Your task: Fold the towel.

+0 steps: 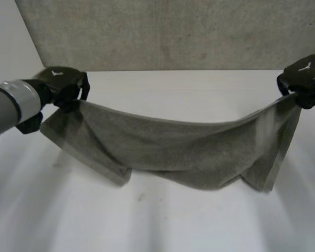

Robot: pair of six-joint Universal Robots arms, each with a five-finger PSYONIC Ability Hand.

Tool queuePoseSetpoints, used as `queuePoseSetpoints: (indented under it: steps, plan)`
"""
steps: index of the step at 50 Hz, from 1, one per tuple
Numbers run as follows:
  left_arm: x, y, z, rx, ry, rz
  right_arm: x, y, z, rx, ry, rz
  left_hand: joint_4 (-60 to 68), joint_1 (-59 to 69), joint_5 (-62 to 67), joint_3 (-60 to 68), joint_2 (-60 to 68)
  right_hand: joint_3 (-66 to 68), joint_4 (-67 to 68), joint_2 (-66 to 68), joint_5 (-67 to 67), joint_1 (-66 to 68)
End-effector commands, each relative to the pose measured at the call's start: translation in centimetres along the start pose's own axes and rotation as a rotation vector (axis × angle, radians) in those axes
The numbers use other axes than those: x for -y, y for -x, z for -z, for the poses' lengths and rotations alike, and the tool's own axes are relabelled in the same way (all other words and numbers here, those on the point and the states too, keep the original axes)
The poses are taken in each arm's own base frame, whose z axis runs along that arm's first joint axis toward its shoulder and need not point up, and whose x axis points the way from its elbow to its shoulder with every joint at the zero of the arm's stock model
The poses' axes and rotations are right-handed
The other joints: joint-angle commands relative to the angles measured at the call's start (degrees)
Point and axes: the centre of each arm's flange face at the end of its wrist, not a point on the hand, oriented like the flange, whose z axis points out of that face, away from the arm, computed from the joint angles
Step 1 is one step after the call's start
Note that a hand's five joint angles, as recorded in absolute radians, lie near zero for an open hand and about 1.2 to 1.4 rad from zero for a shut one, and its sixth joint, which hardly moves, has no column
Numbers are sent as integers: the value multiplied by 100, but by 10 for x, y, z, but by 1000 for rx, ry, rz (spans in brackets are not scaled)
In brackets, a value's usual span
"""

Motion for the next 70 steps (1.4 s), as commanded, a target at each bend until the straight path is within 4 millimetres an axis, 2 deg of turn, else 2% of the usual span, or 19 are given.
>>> queuePoseSetpoints:
  steps: [1, 3, 4, 6, 7, 11, 15, 20, 22, 25, 27, 28, 30, 33, 40, 47, 56, 65, 70]
  plan:
    - [13, 16, -47, 27, -121, -45, 11, -1, -48, -112, -143, 17, 1026, 1315, 1153, 1033, 1018, 1032, 1025, 1030, 1063, 20]
    - [55, 31, -59, 95, -339, -104, 35, -22, -60, -279, -315, 12, 1026, 1315, 1153, 1033, 1018, 1032, 1025, 1030, 1063, 20]
    - [56, 31, -59, 95, -341, -105, 36, -22, -60, -280, -316, 12, 1026, 1315, 1153, 1033, 1018, 1032, 1025, 1030, 1063, 20]
    - [107, 43, -55, 166, -597, -160, 69, -51, -55, -479, -539, 2, 1026, 1315, 1153, 1033, 1018, 1032, 1025, 1030, 1063, 20]
    - [108, 43, -55, 166, -598, -160, 69, -51, -55, -480, -540, 1, 1026, 1315, 1153, 1033, 1018, 1032, 1025, 1030, 1063, 20]
    - [170, 51, -26, 241, -920, -163, 116, -89, -11, -705, -843, -16, 1026, 1315, 1153, 1033, 1018, 1032, 1025, 1030, 1063, 20]
    - [186, 57, -11, 270, -1020, -107, 125, -93, 9, -727, -913, -28, 1026, 1315, 1153, 1033, 1018, 1032, 1025, 1030, 1063, 20]
    - [153, 63, -22, 269, -923, -8, 112, -82, 4, -668, -856, -44, 1026, 1315, 1153, 1033, 1018, 1032, 1025, 1030, 1063, 20]
    - [114, 61, -33, 259, -785, 26, 92, -61, -11, -543, -751, -59, 1026, 1315, 1153, 1033, 1018, 1032, 1025, 1030, 1063, 20]
    - [89, 60, -38, 249, -703, 47, 68, -35, -25, -393, -633, -79, 1026, 1315, 1153, 1033, 1018, 1032, 1025, 1030, 1063, 20]
    - [35, 49, -45, 203, -546, 86, 52, -19, -35, -312, -563, -89, 1026, 1315, 1153, 1033, 1018, 1032, 1025, 1030, 1063, 20]
    - [35, 49, -45, 203, -545, 86, 52, -19, -35, -311, -562, -89, 1026, 1315, 1153, 1033, 1018, 1032, 1025, 1030, 1063, 20]
    - [-15, 31, -47, 128, -401, 112, 19, 15, -50, -158, -429, -91, 1026, 1315, 1153, 1033, 1018, 1032, 1025, 1030, 1063, 20]
    - [-59, 14, -45, 73, -274, 106, -16, 47, -64, -54, -302, -63, 1026, 1315, 1153, 1033, 1018, 1032, 1025, 1030, 1063, 20]
    - [-125, -15, -37, 14, -79, -34, -69, 93, -78, 79, -130, 42, 1026, 1315, 1153, 1033, 1018, 1032, 1025, 1030, 1063, 20]
    - [-137, -32, -18, -18, -18, -197, -84, 94, -66, 101, -17, 20, 1026, 1315, 1153, 1033, 1018, 1032, 1025, 1030, 1063, 20]
    - [-113, -37, 25, -20, 12, -205, -85, 66, 3, 144, 175, 3, 1026, 1315, 1153, 1033, 1018, 1032, 1025, 1030, 1063, 20]
    - [-85, -64, 109, -70, 93, -185, -84, 41, 78, 154, 256, 132, 1026, 1315, 1153, 1033, 1018, 1032, 1025, 1030, 1063, 20]
    - [-78, -72, 129, -96, 87, -238, -81, 40, 82, 194, 202, 138, 1026, 1315, 1153, 1033, 1018, 1032, 1025, 1030, 1063, 20]
